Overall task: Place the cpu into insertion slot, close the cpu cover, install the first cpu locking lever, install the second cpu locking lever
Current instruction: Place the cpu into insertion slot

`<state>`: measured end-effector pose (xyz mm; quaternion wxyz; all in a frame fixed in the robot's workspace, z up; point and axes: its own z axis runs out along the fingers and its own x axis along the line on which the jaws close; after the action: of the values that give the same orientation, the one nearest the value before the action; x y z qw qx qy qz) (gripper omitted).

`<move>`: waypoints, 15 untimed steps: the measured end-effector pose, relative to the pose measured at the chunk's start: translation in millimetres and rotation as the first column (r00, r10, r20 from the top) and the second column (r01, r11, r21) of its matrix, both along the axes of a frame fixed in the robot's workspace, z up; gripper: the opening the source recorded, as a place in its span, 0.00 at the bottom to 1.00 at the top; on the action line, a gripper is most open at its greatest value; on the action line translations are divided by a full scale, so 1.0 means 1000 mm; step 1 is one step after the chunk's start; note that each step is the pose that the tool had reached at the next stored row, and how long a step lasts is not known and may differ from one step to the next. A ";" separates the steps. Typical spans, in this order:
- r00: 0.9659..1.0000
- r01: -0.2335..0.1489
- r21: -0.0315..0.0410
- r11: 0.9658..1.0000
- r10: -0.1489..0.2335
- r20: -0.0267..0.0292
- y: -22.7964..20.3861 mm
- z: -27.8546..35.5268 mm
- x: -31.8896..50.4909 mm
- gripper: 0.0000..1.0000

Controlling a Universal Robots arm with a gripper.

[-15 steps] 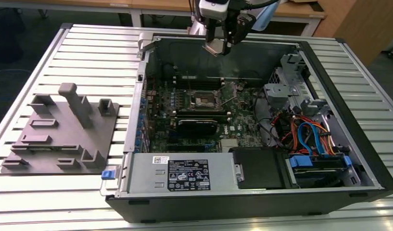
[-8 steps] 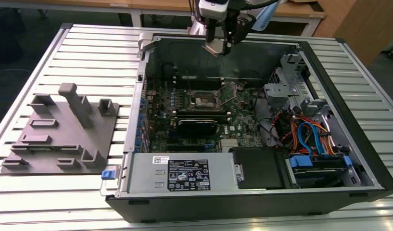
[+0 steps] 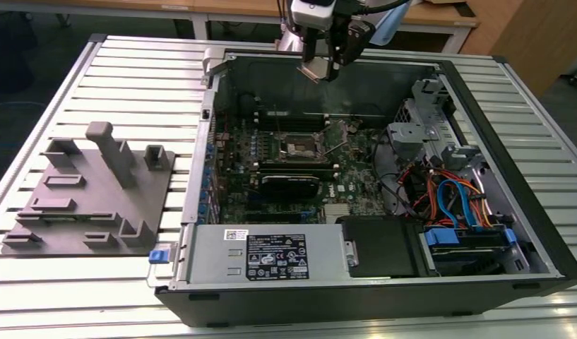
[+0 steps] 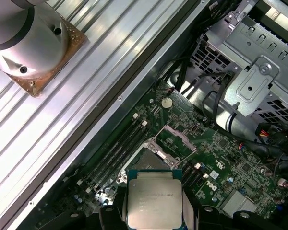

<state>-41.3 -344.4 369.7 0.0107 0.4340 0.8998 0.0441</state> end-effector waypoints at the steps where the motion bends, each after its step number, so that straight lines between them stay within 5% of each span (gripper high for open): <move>1: 1.000 0.000 0.000 1.000 0.000 0.000 0.0000 0.0000 0.0000 0.54; 15: 1.000 0.016 0.000 1.000 -0.016 0.000 0.0000 0.0000 0.0000 0.54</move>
<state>-41.3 -344.4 369.6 0.0110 0.4413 0.8962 0.0441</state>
